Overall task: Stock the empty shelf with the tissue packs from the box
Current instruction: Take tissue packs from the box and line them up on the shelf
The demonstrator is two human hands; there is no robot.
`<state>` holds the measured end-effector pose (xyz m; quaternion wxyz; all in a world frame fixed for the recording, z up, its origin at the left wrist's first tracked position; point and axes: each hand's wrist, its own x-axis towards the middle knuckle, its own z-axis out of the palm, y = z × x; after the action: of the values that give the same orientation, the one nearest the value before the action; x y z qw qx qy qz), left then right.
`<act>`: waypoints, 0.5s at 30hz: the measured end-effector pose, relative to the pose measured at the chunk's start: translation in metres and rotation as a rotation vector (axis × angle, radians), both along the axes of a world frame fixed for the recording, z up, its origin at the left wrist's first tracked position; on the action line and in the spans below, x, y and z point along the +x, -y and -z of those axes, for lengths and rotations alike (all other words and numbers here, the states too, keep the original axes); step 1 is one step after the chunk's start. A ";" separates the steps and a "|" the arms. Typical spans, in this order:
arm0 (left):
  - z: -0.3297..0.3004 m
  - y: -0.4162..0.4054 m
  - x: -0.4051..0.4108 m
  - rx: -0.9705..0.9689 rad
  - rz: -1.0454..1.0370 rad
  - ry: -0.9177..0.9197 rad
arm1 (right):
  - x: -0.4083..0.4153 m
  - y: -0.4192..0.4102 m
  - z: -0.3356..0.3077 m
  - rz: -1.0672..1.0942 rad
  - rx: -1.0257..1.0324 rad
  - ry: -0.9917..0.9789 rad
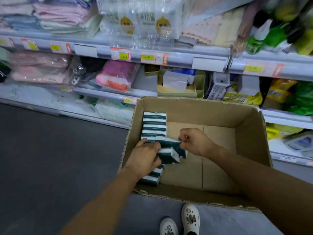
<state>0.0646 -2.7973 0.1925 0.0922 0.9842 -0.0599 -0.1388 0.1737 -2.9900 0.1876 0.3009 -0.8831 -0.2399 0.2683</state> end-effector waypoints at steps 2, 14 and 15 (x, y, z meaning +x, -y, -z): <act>-0.022 0.005 -0.004 -0.094 -0.076 0.052 | 0.000 0.017 -0.025 0.163 0.079 -0.075; -0.158 0.029 0.018 -0.779 -0.413 0.136 | -0.020 0.125 -0.184 0.746 0.482 -0.014; -0.168 0.033 0.023 -0.799 -0.422 0.134 | -0.022 0.132 -0.197 0.773 0.520 -0.012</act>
<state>0.0874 -2.8305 0.3602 0.4870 0.8689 0.0870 -0.0190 0.1512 -3.1218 0.3848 0.5916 -0.8014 0.0492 0.0726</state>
